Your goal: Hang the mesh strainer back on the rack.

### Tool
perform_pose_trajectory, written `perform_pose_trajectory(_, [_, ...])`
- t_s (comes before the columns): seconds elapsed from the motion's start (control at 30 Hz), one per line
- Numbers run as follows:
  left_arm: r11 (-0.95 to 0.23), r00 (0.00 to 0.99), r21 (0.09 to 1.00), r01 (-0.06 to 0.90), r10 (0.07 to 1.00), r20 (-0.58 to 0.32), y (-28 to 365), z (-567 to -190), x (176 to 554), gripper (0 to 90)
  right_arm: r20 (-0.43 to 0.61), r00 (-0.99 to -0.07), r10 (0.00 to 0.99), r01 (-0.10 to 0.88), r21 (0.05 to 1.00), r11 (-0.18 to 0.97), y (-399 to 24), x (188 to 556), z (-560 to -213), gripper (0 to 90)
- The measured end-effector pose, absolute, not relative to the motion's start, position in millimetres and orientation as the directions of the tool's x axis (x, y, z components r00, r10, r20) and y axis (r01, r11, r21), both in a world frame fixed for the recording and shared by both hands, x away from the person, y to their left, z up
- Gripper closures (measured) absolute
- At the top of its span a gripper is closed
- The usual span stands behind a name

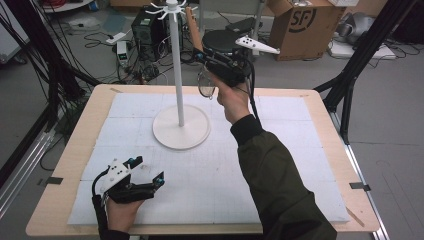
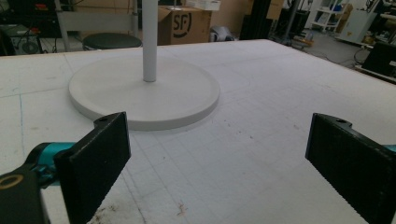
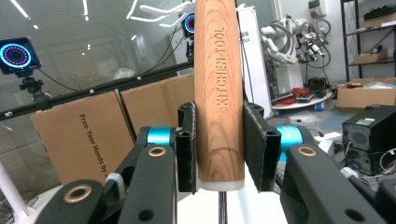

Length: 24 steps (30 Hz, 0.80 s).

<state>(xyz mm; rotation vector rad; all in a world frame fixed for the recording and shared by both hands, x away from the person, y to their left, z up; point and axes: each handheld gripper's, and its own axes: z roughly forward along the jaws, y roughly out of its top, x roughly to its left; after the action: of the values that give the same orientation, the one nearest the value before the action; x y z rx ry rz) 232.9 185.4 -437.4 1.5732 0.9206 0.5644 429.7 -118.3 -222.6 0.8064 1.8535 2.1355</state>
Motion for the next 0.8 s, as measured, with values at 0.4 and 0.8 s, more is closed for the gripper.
perform_pose_trajectory(0.4, [-0.021,0.578,0.97,0.244,0.806,-0.128,185,-436,232,7.2,0.265,-0.821,0.506,0.218,0.964,-0.152,-110,433,-230,67.3])
perform_pose_trajectory(0.8, [-0.03,0.587,0.971,0.237,0.801,-0.118,182,-435,231,7.2,0.232,-0.747,0.623,0.204,0.972,-0.118,-132,424,-234,28.2])
